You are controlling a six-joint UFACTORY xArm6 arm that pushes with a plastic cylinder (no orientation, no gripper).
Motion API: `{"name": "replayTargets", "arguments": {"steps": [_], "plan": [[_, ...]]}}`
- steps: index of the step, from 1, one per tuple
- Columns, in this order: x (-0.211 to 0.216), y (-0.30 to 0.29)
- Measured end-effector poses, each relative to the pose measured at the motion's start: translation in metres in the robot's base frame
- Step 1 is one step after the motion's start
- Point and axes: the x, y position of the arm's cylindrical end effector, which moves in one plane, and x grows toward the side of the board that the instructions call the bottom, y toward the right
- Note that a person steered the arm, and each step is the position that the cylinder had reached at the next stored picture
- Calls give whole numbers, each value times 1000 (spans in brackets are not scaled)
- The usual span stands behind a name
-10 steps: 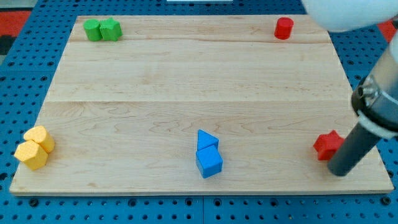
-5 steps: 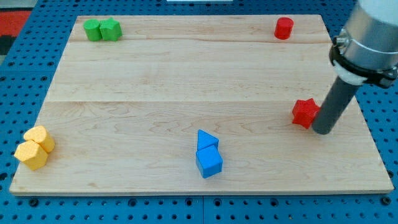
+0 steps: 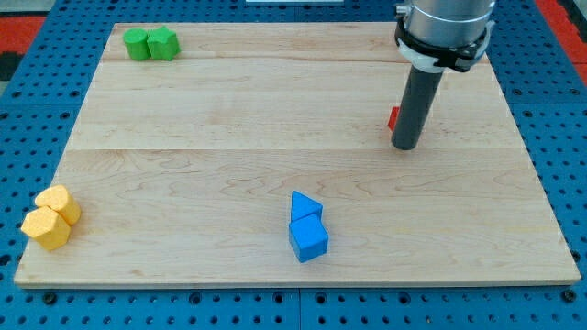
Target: Slide the red star towards the top right
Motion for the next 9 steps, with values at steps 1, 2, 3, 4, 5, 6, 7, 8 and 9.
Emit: {"name": "replayTargets", "arguments": {"steps": [1,2,3,4,5,6,7,8,9], "plan": [[-18,-1],[-40,1],[-64,1],[-75,19],[-69,41],[-68,54],[-74,54],[-84,53],[-89,59]]}}
